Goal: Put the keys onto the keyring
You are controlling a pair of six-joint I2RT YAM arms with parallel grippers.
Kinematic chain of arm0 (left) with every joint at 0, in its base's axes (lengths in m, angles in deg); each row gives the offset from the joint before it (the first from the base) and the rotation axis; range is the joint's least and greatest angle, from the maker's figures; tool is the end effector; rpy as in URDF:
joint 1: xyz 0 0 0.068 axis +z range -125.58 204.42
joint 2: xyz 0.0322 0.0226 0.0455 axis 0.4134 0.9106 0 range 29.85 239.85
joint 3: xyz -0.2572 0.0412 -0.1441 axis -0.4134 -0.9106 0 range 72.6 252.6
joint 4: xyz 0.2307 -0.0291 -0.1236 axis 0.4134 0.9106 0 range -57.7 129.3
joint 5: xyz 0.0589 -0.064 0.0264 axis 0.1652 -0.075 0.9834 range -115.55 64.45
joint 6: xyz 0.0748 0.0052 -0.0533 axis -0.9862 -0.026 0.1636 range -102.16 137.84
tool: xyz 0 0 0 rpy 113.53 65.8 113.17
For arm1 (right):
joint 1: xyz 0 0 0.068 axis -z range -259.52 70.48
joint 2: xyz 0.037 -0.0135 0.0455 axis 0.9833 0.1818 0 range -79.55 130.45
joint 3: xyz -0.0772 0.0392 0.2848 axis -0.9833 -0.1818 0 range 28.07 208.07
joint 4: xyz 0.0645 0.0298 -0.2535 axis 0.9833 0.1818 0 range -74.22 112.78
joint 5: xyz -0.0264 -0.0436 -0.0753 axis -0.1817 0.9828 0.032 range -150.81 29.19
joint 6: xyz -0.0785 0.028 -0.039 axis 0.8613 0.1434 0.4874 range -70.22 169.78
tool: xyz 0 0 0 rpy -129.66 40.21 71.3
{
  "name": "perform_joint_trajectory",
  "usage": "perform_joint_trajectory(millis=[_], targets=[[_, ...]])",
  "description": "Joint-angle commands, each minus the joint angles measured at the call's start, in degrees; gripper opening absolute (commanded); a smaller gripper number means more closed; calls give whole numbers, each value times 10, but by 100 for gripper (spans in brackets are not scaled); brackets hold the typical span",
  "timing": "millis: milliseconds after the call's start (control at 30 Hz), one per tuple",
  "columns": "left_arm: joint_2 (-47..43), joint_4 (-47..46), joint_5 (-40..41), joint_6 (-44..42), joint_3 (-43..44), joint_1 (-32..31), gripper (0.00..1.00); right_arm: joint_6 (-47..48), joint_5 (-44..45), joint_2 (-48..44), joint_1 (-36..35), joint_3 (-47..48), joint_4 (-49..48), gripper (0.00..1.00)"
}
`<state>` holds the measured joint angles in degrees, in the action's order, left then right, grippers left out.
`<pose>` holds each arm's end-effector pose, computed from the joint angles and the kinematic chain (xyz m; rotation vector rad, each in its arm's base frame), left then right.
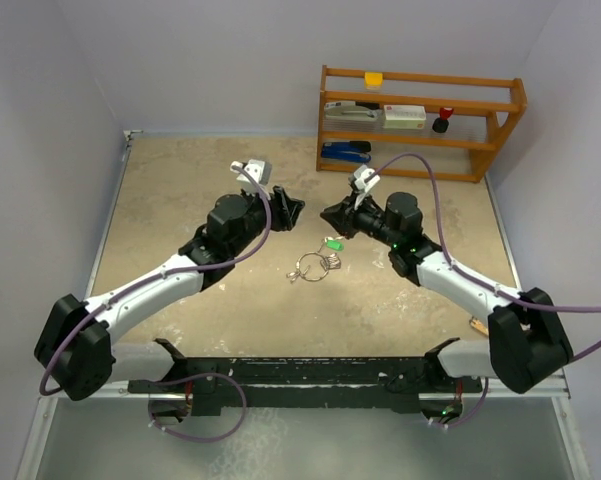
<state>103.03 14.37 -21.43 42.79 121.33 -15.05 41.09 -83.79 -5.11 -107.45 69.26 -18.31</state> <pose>0.2673 -0.2123 0.3254 0.1650 1.7381 -0.7767 0.2779 0.1840 0.3094 -0.5862 1.5054 0.8097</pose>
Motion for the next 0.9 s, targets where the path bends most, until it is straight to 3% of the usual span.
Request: perform_joint_trajectory(millis=[0, 133, 367, 567, 733, 867], targets=[[-29, -24, 80, 8, -15, 4, 52, 16, 10, 26, -10, 24, 70, 27], [-35, -27, 113, 25, -22, 7, 60, 19, 2, 63, -32, 37, 109, 31], [-53, -19, 159, 39, -24, 18, 63, 13, 52, 134, -86, 79, 177, 33], [-61, -13, 165, 40, -25, 28, 63, -105, 133, 181, -105, 140, 265, 32], [-73, -7, 162, 35, -28, 32, 63, -206, 182, 185, -111, 140, 280, 39], [-82, -1, 159, 30, -32, 38, 63, -253, 173, 201, -113, 145, 297, 44]])
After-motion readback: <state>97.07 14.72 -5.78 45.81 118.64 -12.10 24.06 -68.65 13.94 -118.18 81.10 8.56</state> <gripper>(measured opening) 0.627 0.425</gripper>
